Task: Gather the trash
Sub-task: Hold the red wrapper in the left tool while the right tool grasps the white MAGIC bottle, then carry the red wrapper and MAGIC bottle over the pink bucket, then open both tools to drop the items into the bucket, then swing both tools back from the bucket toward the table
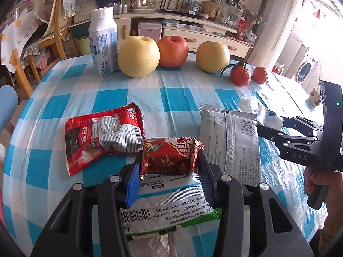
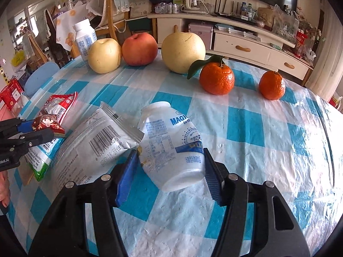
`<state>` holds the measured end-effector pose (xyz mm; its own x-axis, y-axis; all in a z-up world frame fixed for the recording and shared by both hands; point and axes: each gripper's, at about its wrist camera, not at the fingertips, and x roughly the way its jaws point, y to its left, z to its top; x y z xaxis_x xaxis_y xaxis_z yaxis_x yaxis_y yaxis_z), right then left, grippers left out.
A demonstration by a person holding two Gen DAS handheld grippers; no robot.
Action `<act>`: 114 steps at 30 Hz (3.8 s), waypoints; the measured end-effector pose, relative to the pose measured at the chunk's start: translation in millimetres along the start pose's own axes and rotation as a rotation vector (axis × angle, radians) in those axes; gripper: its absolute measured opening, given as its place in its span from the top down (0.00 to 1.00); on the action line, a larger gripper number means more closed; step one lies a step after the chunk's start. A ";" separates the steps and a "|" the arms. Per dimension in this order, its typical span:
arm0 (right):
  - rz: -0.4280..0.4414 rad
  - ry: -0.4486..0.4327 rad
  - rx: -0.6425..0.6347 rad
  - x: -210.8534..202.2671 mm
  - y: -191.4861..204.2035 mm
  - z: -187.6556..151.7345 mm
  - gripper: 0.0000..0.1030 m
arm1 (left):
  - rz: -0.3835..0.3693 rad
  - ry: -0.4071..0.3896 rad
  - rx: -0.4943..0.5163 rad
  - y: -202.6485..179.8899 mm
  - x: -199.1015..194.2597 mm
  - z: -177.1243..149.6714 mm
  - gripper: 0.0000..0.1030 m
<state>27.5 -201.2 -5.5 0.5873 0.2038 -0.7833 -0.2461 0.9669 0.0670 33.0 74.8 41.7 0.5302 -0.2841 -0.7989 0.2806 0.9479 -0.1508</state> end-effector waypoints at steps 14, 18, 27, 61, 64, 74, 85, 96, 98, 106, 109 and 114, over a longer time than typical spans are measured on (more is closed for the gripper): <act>0.074 -0.098 0.116 -51.1 -9.3 -18.2 0.42 | -0.062 -0.087 -0.078 1.9 -55.1 -32.7 0.53; 0.123 -0.102 0.144 -57.4 -3.4 -22.1 0.42 | -0.080 -0.112 -0.090 6.0 -67.1 -43.5 0.53; 0.193 -0.090 0.148 -56.1 39.2 -33.0 0.42 | -0.054 -0.159 -0.117 36.0 -87.0 -55.8 0.53; 0.420 -0.102 -0.230 -80.8 332.1 -3.9 0.42 | 0.217 -0.310 -0.417 207.8 -188.8 -72.1 0.53; 0.430 -0.100 -0.313 -79.7 370.1 3.7 0.42 | 0.277 -0.325 -0.479 236.0 -201.5 -79.6 0.53; 0.436 -0.068 -0.524 -55.1 470.7 18.1 0.41 | 0.389 -0.342 -0.700 321.2 -229.7 -114.9 0.53; 0.435 -0.027 -0.650 -31.8 532.7 6.2 0.37 | 0.420 -0.309 -0.791 353.6 -229.8 -130.0 0.44; 0.450 -0.070 -0.519 -41.8 500.2 -3.0 0.20 | 0.492 -0.315 -0.747 344.9 -229.5 -122.7 0.16; 0.433 -0.086 -0.490 -45.6 489.1 -6.0 0.19 | 0.496 -0.322 -0.728 341.1 -229.3 -119.5 0.14; 0.405 -0.106 -0.395 -56.2 452.7 -19.8 0.16 | 0.485 -0.348 -0.611 314.6 -222.6 -102.7 0.12; 0.400 -0.108 -0.373 -58.4 441.9 -23.7 0.14 | 0.488 -0.354 -0.560 302.8 -219.0 -95.3 0.12; 0.387 -0.114 -0.349 -63.1 424.2 -29.7 0.14 | 0.475 -0.359 -0.488 283.7 -210.2 -85.4 0.12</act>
<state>-136.9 191.7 53.9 0.4780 0.5691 -0.6690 -0.6917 0.7134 0.1126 -67.2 415.7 117.2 0.7563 0.2191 -0.6165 -0.3827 0.9124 -0.1452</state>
